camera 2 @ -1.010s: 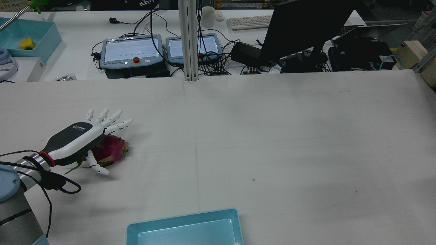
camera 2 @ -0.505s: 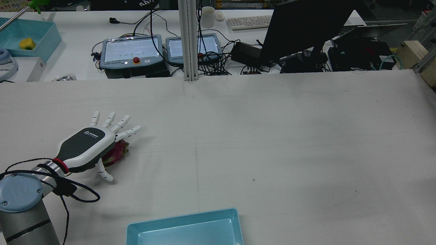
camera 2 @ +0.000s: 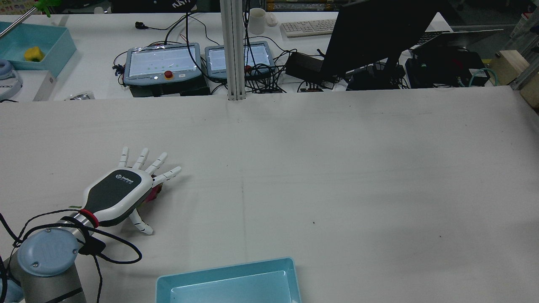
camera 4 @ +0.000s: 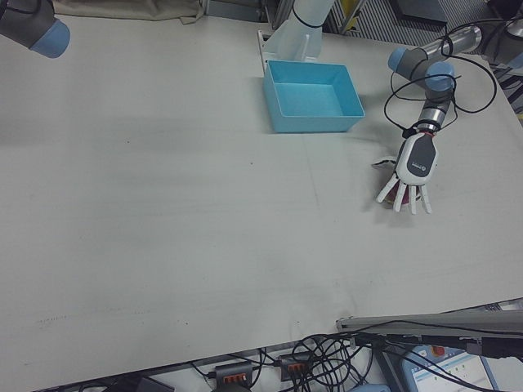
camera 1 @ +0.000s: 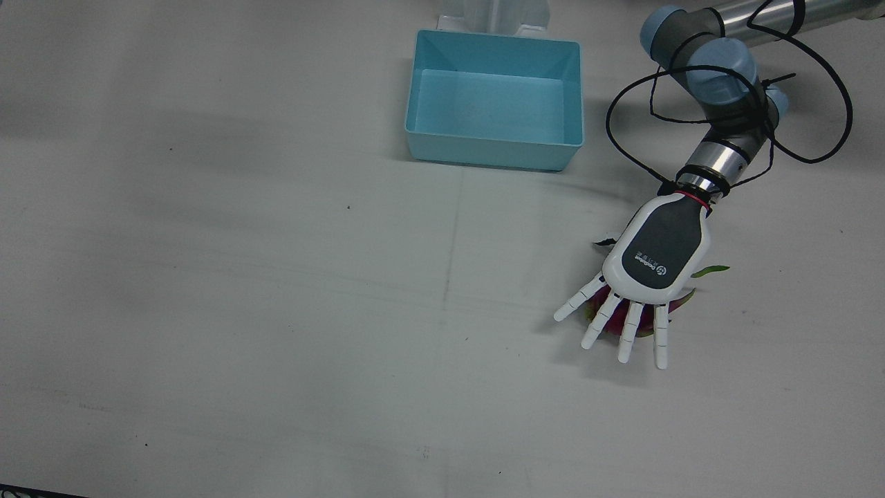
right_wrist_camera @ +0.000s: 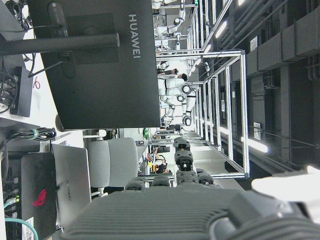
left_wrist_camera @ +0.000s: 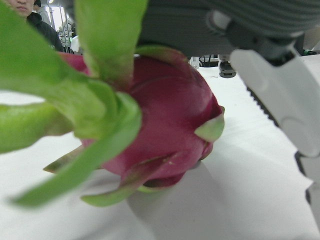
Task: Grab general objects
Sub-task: 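Close the left hand fingers around the dragon fruit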
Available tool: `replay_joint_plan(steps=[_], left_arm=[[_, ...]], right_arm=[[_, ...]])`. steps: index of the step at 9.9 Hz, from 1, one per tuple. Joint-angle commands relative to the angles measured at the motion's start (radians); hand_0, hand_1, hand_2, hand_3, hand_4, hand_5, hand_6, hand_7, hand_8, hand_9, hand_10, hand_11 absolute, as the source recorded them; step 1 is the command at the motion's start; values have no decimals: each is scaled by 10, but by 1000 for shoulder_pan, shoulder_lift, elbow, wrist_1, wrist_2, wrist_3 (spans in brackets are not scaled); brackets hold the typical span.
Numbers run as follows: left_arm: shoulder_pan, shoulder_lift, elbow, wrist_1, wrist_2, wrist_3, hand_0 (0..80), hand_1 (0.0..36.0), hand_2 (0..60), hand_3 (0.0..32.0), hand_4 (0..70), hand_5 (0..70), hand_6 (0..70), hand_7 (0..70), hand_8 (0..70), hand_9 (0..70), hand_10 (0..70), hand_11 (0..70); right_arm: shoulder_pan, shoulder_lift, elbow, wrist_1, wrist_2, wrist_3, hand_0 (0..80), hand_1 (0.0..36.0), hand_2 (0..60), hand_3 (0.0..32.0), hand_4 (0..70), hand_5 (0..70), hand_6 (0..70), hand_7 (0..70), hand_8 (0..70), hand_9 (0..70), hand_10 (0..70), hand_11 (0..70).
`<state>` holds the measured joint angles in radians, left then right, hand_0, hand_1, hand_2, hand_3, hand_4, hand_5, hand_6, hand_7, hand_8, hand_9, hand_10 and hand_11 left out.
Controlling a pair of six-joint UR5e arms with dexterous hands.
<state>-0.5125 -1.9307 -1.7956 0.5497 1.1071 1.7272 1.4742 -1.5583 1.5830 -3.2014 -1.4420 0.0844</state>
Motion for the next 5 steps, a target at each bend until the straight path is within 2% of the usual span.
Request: replay_joint_plan(steps=[1, 2, 4, 5], left_arm=[[-18, -1, 4, 27, 3, -12, 571, 328, 192, 306, 0, 0, 0, 0, 0, 0, 0, 0], [-44, -1, -8, 42, 8, -14, 558, 317, 188, 320, 0, 0, 0, 0, 0, 0, 0, 0], [-101, 1, -2, 44, 57, -105, 537, 295, 172, 320, 0, 0, 0, 0, 0, 0, 0, 0], [-118, 1, -1, 42, 72, -115, 530, 283, 157, 320, 0, 0, 0, 0, 0, 0, 0, 0]], right_arm=[[0, 0, 0, 0, 0, 0, 0, 0, 0, 0, 0, 0, 0, 0, 0, 0, 0, 0], [0, 0, 0, 0, 0, 0, 0, 0, 0, 0, 0, 0, 0, 0, 0, 0, 0, 0], [0, 0, 0, 0, 0, 0, 0, 0, 0, 0, 0, 0, 0, 0, 0, 0, 0, 0], [0, 0, -1, 0, 0, 0, 0, 0, 0, 0, 0, 0, 0, 0, 0, 0, 0, 0]])
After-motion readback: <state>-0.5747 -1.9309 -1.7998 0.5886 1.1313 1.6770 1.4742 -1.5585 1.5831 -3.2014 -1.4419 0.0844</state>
